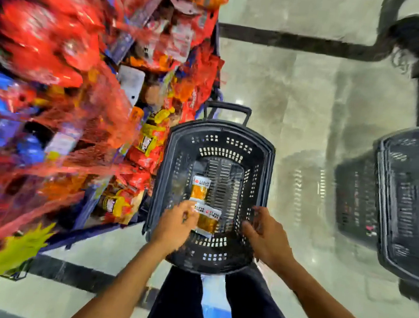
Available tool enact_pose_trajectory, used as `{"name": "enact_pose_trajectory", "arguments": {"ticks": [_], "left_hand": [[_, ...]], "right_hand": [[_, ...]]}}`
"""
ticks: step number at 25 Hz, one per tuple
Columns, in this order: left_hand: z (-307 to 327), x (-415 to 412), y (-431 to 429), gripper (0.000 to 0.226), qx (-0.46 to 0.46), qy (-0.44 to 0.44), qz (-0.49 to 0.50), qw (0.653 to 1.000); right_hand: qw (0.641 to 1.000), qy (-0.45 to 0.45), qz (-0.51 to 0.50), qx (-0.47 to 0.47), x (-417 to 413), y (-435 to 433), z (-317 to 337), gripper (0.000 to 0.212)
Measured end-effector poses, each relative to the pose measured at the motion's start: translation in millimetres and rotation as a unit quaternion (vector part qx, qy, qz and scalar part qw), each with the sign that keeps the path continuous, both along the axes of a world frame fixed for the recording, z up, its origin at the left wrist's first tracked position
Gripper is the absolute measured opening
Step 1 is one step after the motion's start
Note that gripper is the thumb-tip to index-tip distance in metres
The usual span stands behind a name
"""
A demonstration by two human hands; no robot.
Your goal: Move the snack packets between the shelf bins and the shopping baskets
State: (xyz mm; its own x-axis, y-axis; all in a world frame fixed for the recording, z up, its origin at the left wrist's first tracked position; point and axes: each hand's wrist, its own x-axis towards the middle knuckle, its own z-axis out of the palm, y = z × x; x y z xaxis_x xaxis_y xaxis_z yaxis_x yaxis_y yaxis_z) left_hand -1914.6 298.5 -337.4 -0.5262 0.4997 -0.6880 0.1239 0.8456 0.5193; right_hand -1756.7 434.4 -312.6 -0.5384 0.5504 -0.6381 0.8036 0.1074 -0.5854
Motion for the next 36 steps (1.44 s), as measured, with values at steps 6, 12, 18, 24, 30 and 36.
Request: {"name": "enact_pose_trajectory", "arguments": {"ticks": [6,12,18,24,30,36], "left_hand": [[113.2,28.5,-6.4,0.031,0.135,-0.003,-0.017,0.991],[143.5,40.8,-45.1,0.032,0.213,-0.034,-0.073,0.974],[151.6,50.8,-86.9,0.026,0.238,-0.094,-0.195,0.947],[161.0,125.8,-79.2,0.021,0.244,-0.150,-0.382,0.879],[180.6,245.5,-80.1,0.022,0.227,-0.202,-0.533,0.790],[180.6,383.0,-105.7,0.023,0.193,-0.229,-0.631,0.715]], "right_hand": [[0.992,0.086,-0.028,0.083,29.8,0.1,118.4,0.043],[0.970,0.135,-0.160,0.121,58.7,-70.7,143.0,0.042],[0.925,0.115,-0.341,0.123,115.0,-178.5,151.9,0.040],[0.843,0.091,-0.515,0.125,181.8,-272.3,155.6,0.041],[0.734,0.076,-0.661,0.136,254.0,-349.3,152.1,0.034],[0.616,0.067,-0.770,0.150,341.7,-419.5,151.6,0.032]]}}
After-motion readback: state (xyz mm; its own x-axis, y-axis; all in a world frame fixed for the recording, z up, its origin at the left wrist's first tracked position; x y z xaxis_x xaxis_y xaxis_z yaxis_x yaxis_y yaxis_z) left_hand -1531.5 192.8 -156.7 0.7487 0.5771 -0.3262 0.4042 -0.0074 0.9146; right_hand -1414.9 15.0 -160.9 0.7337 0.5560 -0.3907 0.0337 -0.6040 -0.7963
